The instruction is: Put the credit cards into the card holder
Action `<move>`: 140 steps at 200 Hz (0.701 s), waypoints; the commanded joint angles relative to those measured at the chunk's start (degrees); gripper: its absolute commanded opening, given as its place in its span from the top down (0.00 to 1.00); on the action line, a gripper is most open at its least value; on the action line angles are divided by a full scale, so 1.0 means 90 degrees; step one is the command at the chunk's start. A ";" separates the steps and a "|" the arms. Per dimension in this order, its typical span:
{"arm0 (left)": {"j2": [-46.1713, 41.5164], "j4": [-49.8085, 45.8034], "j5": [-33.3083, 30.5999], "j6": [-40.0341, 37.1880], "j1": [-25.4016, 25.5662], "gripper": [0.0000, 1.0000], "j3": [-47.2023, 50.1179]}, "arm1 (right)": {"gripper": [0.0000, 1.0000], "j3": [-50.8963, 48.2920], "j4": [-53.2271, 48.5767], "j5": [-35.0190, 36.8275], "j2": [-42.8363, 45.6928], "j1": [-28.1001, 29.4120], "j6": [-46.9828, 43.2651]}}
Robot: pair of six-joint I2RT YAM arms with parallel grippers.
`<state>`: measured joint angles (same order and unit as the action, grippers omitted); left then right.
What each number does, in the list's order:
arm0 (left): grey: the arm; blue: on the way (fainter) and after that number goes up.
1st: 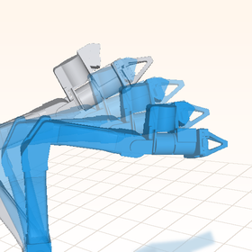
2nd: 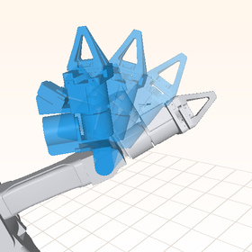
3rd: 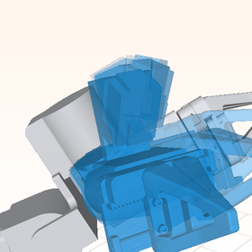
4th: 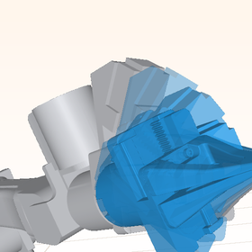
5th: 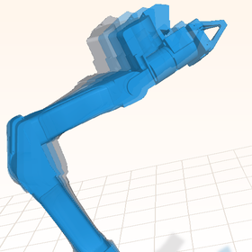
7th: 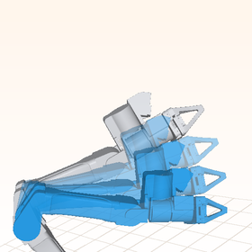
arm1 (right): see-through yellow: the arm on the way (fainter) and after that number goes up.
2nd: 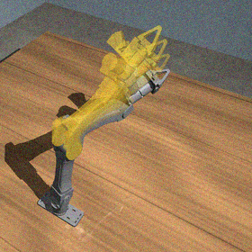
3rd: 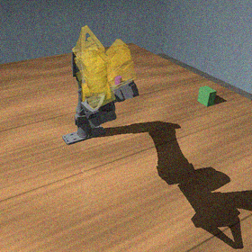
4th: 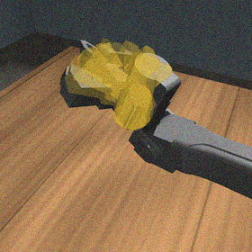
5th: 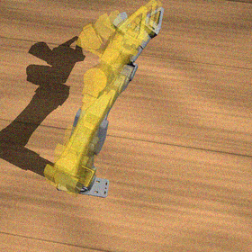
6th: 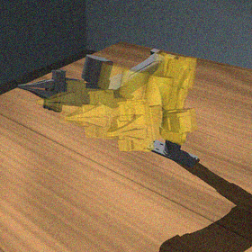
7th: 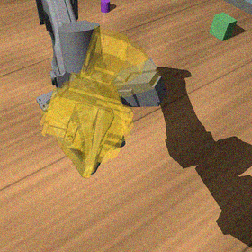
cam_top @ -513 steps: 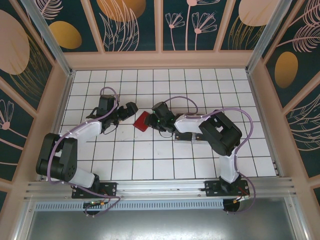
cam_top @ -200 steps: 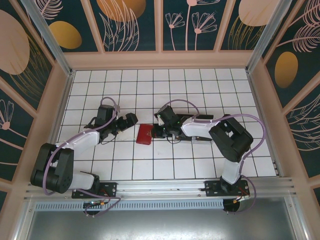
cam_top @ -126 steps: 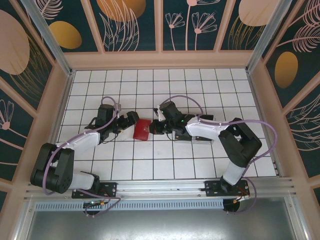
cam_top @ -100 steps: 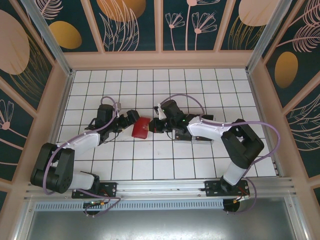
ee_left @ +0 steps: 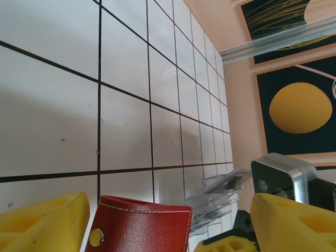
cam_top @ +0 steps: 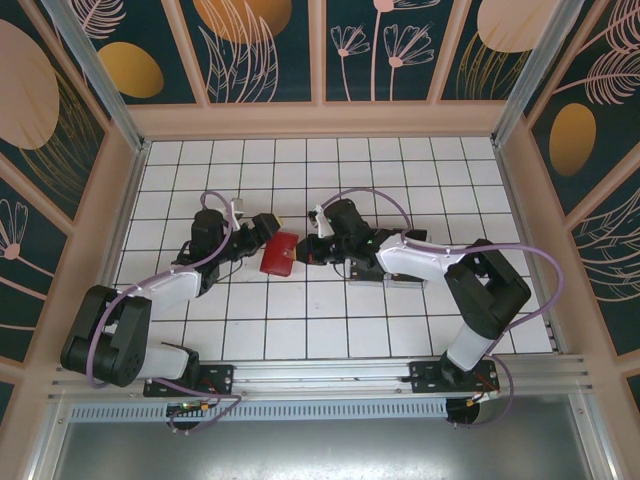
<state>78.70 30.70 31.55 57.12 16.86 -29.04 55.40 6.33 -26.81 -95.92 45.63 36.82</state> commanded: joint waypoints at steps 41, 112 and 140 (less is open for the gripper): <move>0.0226 0.0564 0.0217 0.0094 0.0046 0.22 0.0209 | 1.00 -0.0208 0.0416 -0.0198 0.0287 -0.0099 0.0146; 0.0485 0.0820 0.0159 0.0118 0.0045 0.15 0.0296 | 1.00 -0.0287 0.0459 -0.0223 0.0387 -0.0148 0.0152; 0.0494 0.1046 0.0229 0.0190 0.0046 0.22 0.0294 | 1.00 -0.0301 0.0525 -0.0273 0.0355 -0.0152 0.0186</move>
<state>82.63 35.48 32.58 58.41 16.91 -26.85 53.49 8.43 -27.57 -94.21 44.64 38.02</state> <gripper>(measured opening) 0.809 0.046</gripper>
